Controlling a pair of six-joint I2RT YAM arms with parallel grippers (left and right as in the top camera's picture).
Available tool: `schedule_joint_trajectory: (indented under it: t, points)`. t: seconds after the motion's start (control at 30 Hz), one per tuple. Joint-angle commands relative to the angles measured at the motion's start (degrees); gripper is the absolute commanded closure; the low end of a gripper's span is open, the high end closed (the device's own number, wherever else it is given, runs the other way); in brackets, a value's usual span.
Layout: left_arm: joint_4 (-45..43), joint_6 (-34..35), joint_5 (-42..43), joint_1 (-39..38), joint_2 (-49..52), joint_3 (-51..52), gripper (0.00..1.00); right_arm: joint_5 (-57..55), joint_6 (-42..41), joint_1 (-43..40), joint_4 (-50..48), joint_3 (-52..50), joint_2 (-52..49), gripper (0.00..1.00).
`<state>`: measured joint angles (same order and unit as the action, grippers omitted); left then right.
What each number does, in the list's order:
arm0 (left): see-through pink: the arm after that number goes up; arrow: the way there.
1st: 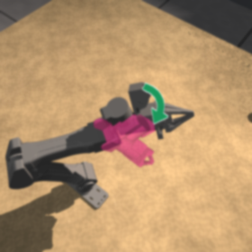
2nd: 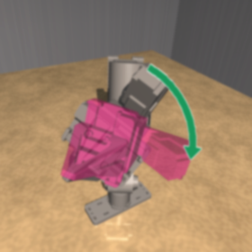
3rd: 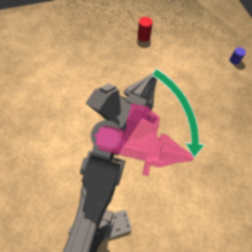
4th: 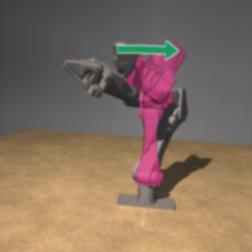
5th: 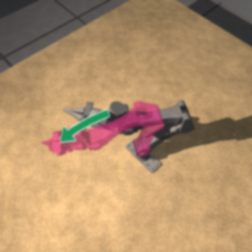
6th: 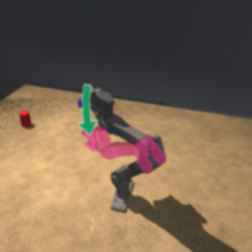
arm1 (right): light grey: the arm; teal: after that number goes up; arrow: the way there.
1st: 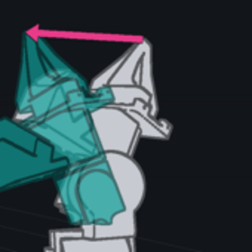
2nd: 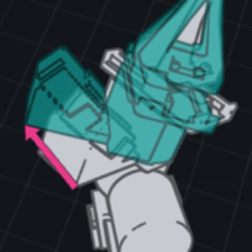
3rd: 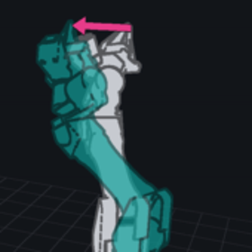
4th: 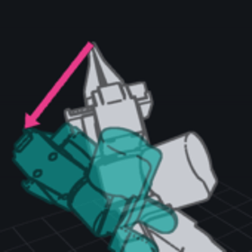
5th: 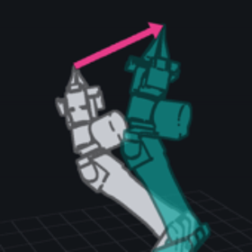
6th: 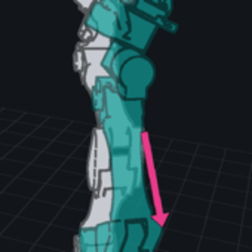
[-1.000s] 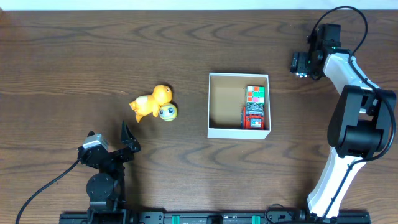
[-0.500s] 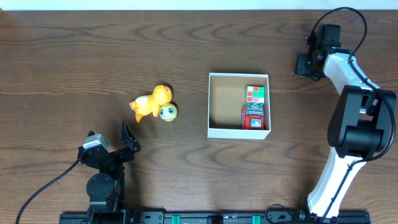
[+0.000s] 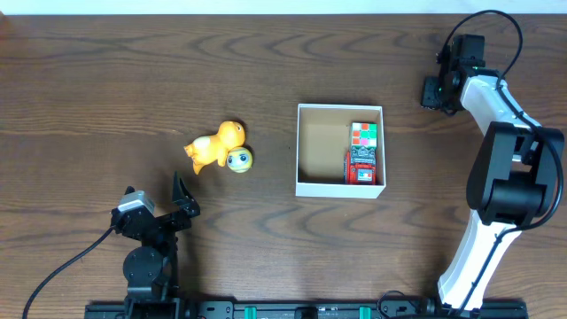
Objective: Pack container
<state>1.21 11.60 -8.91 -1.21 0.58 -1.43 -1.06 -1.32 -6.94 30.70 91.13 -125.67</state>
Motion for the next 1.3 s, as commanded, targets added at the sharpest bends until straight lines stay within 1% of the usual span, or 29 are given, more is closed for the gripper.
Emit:
schedule_joint_trajectory:
  t: [0.0, 0.3, 0.5, 0.77, 1.0, 1.27]
  points:
    - [2.0, -1.0, -0.1, 0.3, -0.3, 1.2, 0.02, -0.6, 1.5, 1.0, 0.2, 0.9, 4.5, 0.53]
    - [2.0, -1.0, -0.1, 0.3, -0.3, 1.2, 0.02, -0.3, 1.6, 5.3, 3.2, 0.9, 12.1, 0.52]
    - [2.0, -1.0, -0.1, 0.3, -0.3, 1.2, 0.02, -0.3, 1.6, 10.8, 5.2, 0.9, 19.6, 0.52]
    - [2.0, -1.0, -0.1, 0.3, -0.3, 1.2, 0.02, -0.4, 1.6, 19.4, 12.5, 0.9, 28.9, 0.52]
    - [2.0, -1.0, -0.1, 0.3, -0.3, 1.2, 0.02, -0.2, 0.7, 24.3, 23.1, 0.8, 28.8, 0.50]
    - [2.0, -1.0, -0.1, 0.3, -0.3, 1.2, 0.02, -0.3, 0.8, 25.1, 25.5, -1.2, 27.3, 0.49]
